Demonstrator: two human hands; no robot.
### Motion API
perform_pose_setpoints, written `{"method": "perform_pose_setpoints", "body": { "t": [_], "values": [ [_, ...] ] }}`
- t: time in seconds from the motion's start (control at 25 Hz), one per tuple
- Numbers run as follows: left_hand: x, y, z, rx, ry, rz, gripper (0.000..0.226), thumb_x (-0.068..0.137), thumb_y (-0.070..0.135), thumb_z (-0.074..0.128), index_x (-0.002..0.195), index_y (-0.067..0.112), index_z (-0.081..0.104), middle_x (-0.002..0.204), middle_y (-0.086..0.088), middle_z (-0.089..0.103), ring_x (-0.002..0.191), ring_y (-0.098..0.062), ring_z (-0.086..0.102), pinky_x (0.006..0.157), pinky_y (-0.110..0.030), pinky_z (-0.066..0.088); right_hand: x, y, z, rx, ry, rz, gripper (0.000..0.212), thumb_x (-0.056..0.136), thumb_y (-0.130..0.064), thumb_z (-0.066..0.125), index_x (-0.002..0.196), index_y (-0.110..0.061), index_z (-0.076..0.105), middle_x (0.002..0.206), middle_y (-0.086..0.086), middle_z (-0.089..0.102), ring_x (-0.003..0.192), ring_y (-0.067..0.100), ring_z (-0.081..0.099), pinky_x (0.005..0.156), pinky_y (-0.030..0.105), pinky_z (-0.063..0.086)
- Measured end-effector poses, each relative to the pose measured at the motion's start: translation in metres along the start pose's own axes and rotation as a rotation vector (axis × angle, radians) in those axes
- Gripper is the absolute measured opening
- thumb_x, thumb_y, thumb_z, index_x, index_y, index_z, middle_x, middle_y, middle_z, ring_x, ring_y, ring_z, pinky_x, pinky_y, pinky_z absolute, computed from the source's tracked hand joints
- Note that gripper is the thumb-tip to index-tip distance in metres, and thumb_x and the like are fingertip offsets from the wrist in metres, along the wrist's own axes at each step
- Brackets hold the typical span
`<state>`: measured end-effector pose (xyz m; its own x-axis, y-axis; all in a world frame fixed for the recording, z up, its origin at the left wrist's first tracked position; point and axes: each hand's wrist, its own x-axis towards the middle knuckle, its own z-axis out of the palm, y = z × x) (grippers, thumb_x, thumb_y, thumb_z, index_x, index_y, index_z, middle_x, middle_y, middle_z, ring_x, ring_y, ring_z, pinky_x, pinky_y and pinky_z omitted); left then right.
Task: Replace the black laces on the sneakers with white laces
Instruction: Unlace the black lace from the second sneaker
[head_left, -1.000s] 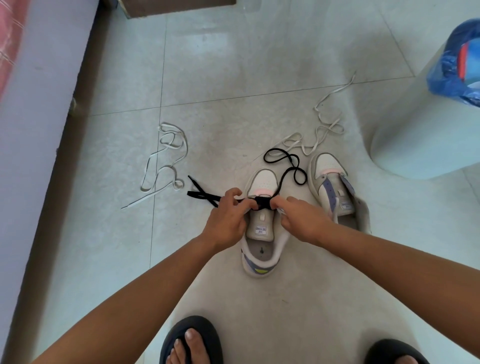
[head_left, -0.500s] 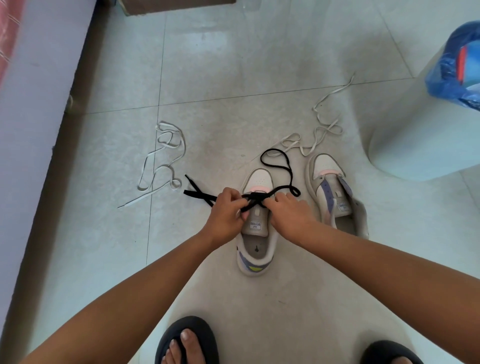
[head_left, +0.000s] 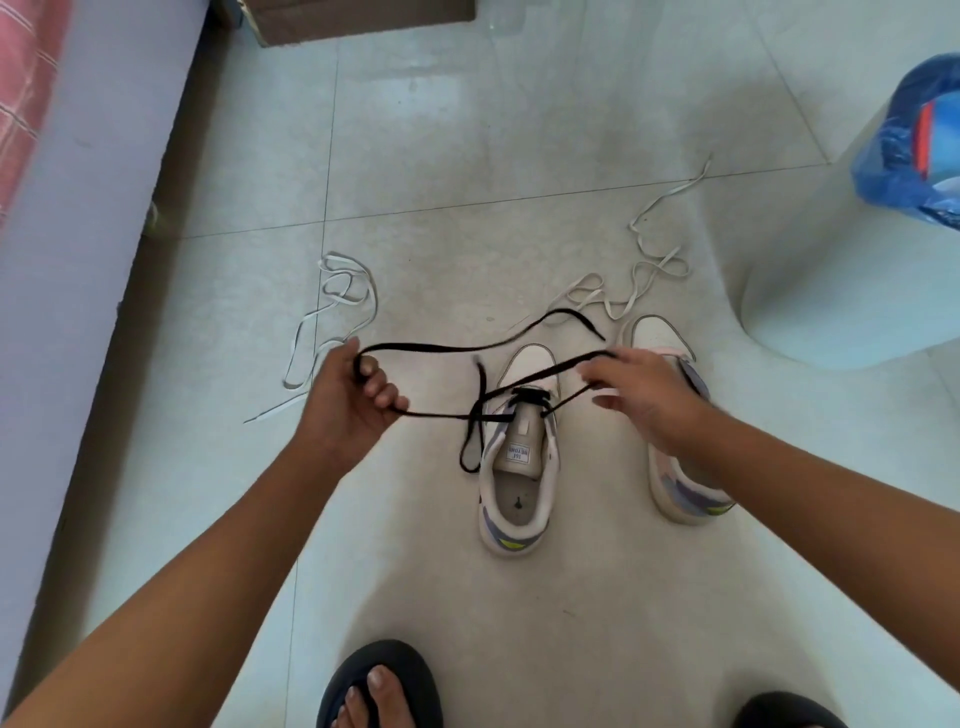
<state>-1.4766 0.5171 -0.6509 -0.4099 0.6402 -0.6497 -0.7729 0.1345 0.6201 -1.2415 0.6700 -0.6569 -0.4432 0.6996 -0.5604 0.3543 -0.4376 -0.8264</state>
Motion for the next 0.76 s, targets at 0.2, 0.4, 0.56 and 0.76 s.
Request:
{"method": "perform_pose_setpoints", "body": {
  "t": [0.2, 0.4, 0.56, 0.76],
  "values": [
    [0.001, 0.011, -0.031, 0.821, 0.197, -0.242, 0.021, 0.094, 0.021, 0.053, 0.078, 0.007, 0.049, 0.053, -0.004, 0.037, 0.036, -0.016, 0.035, 0.04, -0.021, 0.039, 0.003, -0.024, -0.059, 0.547, 0.183, 0.003, 0.022, 0.088, -0.013, 0.054, 0.067, -0.016, 0.048, 0.044, -0.002, 0.045, 0.049, 0.013, 0.05, 0.06, 0.027, 0.045],
    [0.0, -0.015, -0.029, 1.199, 0.185, -0.273, 0.026, 0.093, 0.02, 0.055, 0.109, 0.0, 0.052, 0.097, -0.017, 0.054, 0.077, -0.028, 0.059, 0.069, -0.038, 0.056, 0.011, -0.031, -0.069, -0.002, 0.172, 0.018, 0.015, 0.091, -0.022, 0.056, 0.077, -0.015, 0.054, 0.06, 0.003, 0.058, 0.06, 0.018, 0.055, 0.066, 0.035, 0.049],
    [-0.002, -0.05, 0.013, 1.628, -0.012, 0.073, 0.03, 0.095, 0.032, 0.048, 0.114, 0.01, 0.056, 0.115, -0.009, 0.06, 0.1, -0.022, 0.056, 0.076, -0.026, 0.037, 0.005, 0.0, -0.024, -0.72, 0.053, -0.058, 0.029, 0.091, -0.028, 0.057, 0.116, -0.012, 0.056, 0.1, 0.005, 0.059, 0.087, 0.019, 0.054, 0.075, 0.026, 0.038],
    [-0.018, -0.099, 0.036, 1.66, -0.212, 0.136, 0.023, 0.097, 0.037, 0.044, 0.092, 0.015, 0.041, 0.09, -0.006, 0.052, 0.073, -0.016, 0.046, 0.058, -0.028, 0.031, -0.019, 0.049, 0.031, -0.906, -0.234, 0.008, 0.029, 0.09, -0.038, 0.055, 0.098, -0.018, 0.036, 0.079, -0.007, 0.045, 0.068, 0.011, 0.046, 0.052, 0.024, 0.029]
  ]
}}
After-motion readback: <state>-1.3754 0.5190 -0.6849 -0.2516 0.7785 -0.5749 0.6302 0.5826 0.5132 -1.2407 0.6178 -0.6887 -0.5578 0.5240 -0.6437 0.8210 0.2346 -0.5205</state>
